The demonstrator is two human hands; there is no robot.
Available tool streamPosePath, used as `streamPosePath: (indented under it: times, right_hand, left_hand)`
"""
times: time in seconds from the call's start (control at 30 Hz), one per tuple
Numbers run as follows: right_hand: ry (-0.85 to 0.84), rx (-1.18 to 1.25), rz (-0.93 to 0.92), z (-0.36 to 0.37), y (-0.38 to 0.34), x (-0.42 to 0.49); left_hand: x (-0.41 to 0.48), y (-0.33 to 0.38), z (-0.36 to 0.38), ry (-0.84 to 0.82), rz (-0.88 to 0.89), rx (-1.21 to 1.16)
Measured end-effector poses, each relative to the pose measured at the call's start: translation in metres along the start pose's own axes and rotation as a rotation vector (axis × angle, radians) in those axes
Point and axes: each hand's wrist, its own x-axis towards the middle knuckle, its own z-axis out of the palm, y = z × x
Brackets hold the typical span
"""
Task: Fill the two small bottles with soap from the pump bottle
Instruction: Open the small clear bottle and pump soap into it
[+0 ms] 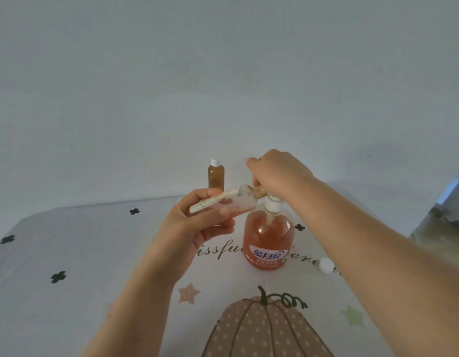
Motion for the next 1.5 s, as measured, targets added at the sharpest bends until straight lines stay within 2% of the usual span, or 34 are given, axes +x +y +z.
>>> streamPosePath:
  times: [0.5, 0.73, 0.97, 1.5]
  right_hand:
    - [-0.003, 0.044, 0.022, 0.002, 0.002, 0.001]
    - [0.027, -0.05, -0.036, -0.009, -0.004, 0.001]
    - [-0.033, 0.037, 0.033, -0.005, -0.002, 0.001]
    - [-0.051, 0.045, 0.056, 0.005, 0.003, -0.002]
  left_hand:
    - [-0.001, -0.001, 0.0, -0.003, -0.001, -0.004]
    - [-0.003, 0.004, 0.004, -0.005, 0.024, -0.023]
    - [-0.002, 0.002, 0.003, -0.007, 0.013, -0.024]
    - [-0.001, 0.0, -0.001, -0.002, -0.022, 0.016]
